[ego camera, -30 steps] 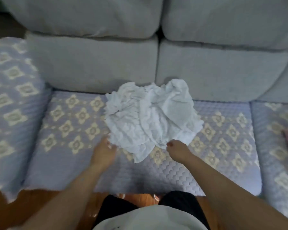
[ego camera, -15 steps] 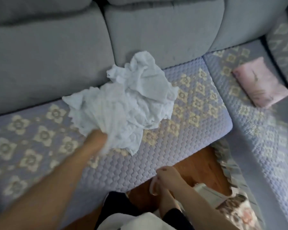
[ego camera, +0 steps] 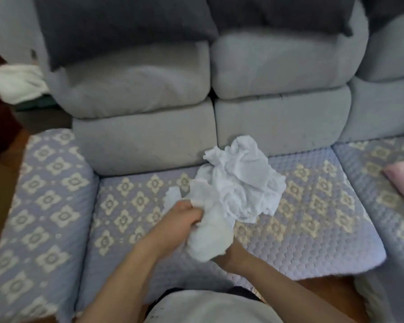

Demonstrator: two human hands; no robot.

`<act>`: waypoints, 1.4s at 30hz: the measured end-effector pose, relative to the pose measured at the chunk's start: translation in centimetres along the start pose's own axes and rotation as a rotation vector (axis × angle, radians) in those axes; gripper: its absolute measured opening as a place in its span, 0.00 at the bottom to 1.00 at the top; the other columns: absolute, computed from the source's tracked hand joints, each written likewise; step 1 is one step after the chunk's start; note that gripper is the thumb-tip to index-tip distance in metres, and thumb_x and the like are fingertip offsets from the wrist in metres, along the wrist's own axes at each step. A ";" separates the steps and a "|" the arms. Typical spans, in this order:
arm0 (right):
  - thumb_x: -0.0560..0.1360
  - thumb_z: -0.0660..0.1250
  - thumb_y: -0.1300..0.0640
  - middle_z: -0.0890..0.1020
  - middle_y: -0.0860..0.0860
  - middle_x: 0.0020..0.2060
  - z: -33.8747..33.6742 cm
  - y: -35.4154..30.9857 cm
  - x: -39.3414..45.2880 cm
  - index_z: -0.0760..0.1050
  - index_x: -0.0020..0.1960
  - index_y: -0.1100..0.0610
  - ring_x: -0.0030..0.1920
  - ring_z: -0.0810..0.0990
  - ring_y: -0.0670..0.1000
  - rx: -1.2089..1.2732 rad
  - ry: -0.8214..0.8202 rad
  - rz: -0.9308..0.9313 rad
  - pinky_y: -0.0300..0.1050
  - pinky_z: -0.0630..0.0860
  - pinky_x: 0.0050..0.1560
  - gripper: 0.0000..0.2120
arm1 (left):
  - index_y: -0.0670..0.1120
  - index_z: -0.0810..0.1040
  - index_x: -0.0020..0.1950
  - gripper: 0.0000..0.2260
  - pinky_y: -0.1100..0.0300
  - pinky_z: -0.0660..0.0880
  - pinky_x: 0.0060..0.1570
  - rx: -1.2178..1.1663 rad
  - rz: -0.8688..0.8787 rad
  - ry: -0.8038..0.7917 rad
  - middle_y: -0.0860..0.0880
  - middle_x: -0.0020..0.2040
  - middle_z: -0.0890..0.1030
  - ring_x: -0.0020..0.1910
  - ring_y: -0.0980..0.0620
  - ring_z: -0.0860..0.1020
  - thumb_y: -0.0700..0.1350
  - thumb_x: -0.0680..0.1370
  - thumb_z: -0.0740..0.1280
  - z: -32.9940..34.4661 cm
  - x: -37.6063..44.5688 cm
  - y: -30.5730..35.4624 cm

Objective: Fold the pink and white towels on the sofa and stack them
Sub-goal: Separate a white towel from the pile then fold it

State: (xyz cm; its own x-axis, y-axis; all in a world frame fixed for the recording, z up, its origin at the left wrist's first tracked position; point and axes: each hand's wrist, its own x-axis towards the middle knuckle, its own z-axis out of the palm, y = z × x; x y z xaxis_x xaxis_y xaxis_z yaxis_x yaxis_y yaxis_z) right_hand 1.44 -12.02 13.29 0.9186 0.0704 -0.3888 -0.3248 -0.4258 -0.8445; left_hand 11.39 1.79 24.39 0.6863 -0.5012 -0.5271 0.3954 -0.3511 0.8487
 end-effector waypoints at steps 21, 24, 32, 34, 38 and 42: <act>0.82 0.57 0.53 0.83 0.44 0.48 -30.3 -29.7 -8.8 0.78 0.50 0.48 0.51 0.81 0.46 0.268 0.924 -0.610 0.45 0.79 0.53 0.11 | 0.48 0.84 0.56 0.15 0.46 0.82 0.52 -0.434 0.745 0.565 0.43 0.55 0.85 0.54 0.43 0.84 0.36 0.78 0.59 0.3 -5.7 25.9; 0.82 0.61 0.49 0.81 0.48 0.44 -31.1 -25.2 -7.2 0.79 0.51 0.57 0.45 0.79 0.49 0.008 0.787 -0.349 0.45 0.74 0.43 0.13 | 0.44 0.83 0.54 0.12 0.46 0.82 0.53 -0.593 0.658 0.569 0.45 0.51 0.86 0.53 0.43 0.84 0.34 0.78 0.62 -0.2 -4.0 24.2; 0.78 0.69 0.55 0.85 0.50 0.48 -23.8 -15.2 -3.2 0.82 0.51 0.53 0.49 0.82 0.51 -0.372 0.111 -0.071 0.40 0.77 0.46 0.04 | 0.40 0.79 0.59 0.13 0.55 0.80 0.40 -0.630 0.531 0.695 0.45 0.47 0.83 0.47 0.46 0.83 0.34 0.78 0.59 -5.3 -2.0 17.8; 0.78 0.66 0.57 0.85 0.53 0.47 -22.1 -15.7 -1.1 0.82 0.50 0.58 0.49 0.83 0.54 -0.285 0.252 -0.078 0.48 0.78 0.47 0.07 | 0.40 0.77 0.64 0.14 0.54 0.79 0.44 -0.471 0.488 0.726 0.43 0.52 0.83 0.53 0.43 0.82 0.37 0.81 0.57 -6.9 -2.4 17.5; 0.75 0.68 0.55 0.82 0.48 0.41 -20.7 -20.4 0.2 0.78 0.46 0.57 0.40 0.78 0.50 0.001 0.502 -0.183 0.44 0.71 0.38 0.05 | 0.39 0.74 0.69 0.17 0.50 0.74 0.50 -0.034 0.223 0.896 0.39 0.63 0.77 0.60 0.36 0.76 0.41 0.83 0.56 -12.9 -3.6 16.5; 0.78 0.71 0.52 0.85 0.50 0.51 -18.9 -24.3 -1.7 0.79 0.56 0.51 0.52 0.84 0.52 0.036 0.006 -0.304 0.46 0.80 0.50 0.08 | 0.37 0.78 0.64 0.14 0.56 0.73 0.53 0.182 0.062 0.872 0.41 0.62 0.79 0.55 0.43 0.77 0.39 0.83 0.57 -17.2 -4.9 14.9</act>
State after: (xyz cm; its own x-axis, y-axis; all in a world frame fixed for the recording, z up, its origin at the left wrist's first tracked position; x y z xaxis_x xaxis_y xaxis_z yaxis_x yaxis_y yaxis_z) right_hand 12.04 -18.86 41.49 0.9762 0.1844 -0.1138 -0.0421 -0.3539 -0.9343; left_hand 24.40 12.60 40.41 0.9528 0.2301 -0.1980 0.2904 -0.5005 0.8156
